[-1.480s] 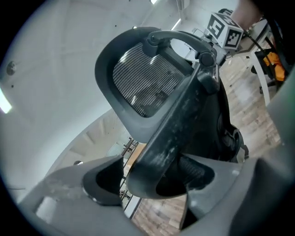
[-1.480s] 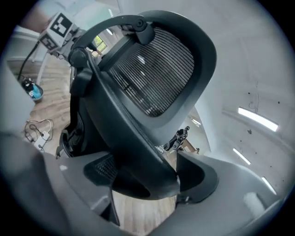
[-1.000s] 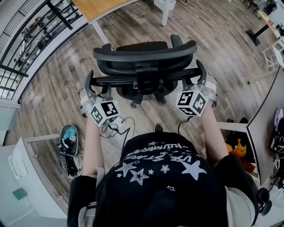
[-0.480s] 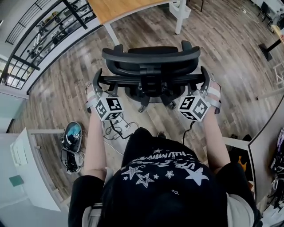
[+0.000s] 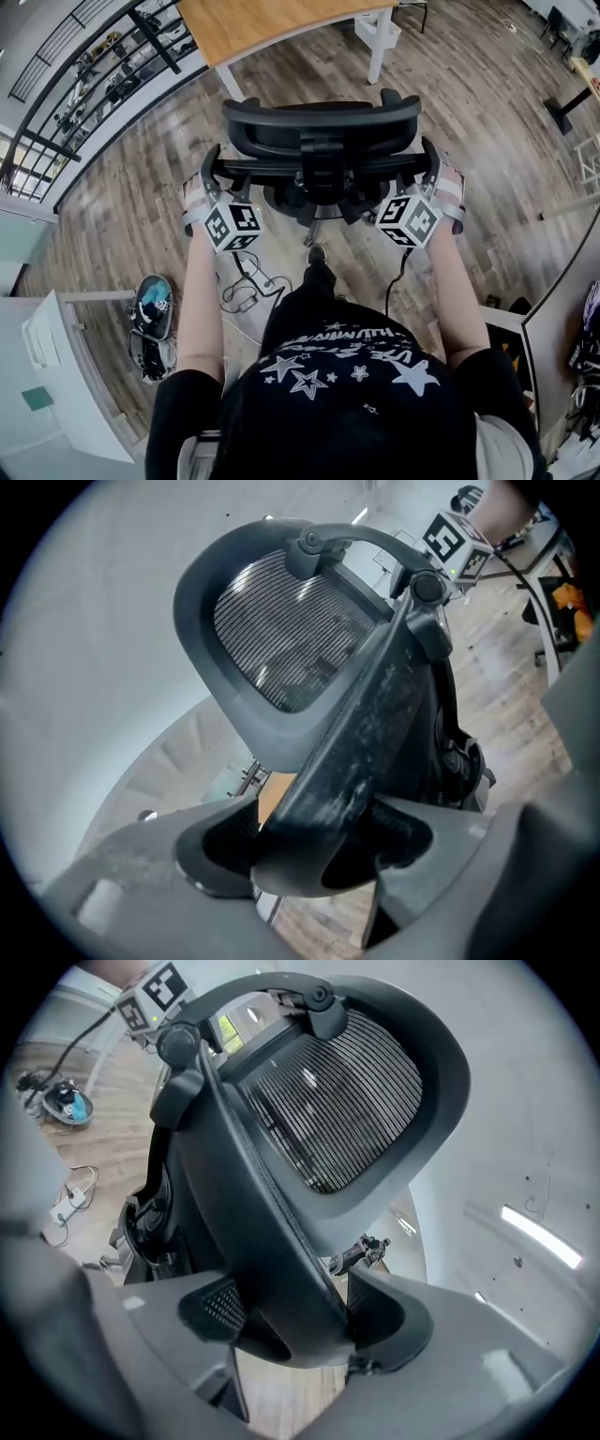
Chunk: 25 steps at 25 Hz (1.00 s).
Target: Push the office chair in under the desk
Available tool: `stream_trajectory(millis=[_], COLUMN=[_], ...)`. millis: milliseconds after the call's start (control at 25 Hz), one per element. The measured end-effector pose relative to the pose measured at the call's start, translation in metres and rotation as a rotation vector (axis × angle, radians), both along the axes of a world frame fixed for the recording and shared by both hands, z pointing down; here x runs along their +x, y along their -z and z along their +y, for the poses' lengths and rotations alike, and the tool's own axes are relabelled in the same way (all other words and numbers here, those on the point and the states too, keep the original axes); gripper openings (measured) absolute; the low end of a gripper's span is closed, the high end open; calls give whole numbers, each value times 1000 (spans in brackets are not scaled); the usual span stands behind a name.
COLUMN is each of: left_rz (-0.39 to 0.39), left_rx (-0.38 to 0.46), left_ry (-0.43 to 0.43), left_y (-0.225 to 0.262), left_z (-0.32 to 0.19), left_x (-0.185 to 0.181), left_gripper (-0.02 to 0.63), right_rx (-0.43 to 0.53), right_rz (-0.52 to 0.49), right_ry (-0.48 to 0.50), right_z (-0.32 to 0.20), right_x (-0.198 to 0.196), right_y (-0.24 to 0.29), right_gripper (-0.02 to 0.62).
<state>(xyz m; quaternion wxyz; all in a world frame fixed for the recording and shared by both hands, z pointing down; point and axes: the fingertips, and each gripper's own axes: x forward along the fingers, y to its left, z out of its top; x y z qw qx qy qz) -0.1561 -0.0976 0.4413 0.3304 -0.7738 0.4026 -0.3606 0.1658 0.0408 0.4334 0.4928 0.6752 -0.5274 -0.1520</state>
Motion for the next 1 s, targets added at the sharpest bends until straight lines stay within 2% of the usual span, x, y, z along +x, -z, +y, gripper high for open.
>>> stream_trajectory(millis=[120,200,520,1000], left_rz=[-73,-92,-50,-25], left_rx=[12,19,37,29], left_ry=[-17,-13,-29,-22], left_y=[-5,-4,0,5], left_z=[-23,-40,-103,-195], left_x=[6,12,33,29], left_gripper=[334,334,334,334], right_rx=[-21,-23,-38,-33], right_rz=[1,9,-8,16], right_ry=[-9,-11,-18,-3], right_z=[-24,-40,-108,-192], right_x=[8,15,36,28], right_y=[-3,-2,-2,5], right_gripper=[305,302,302,295])
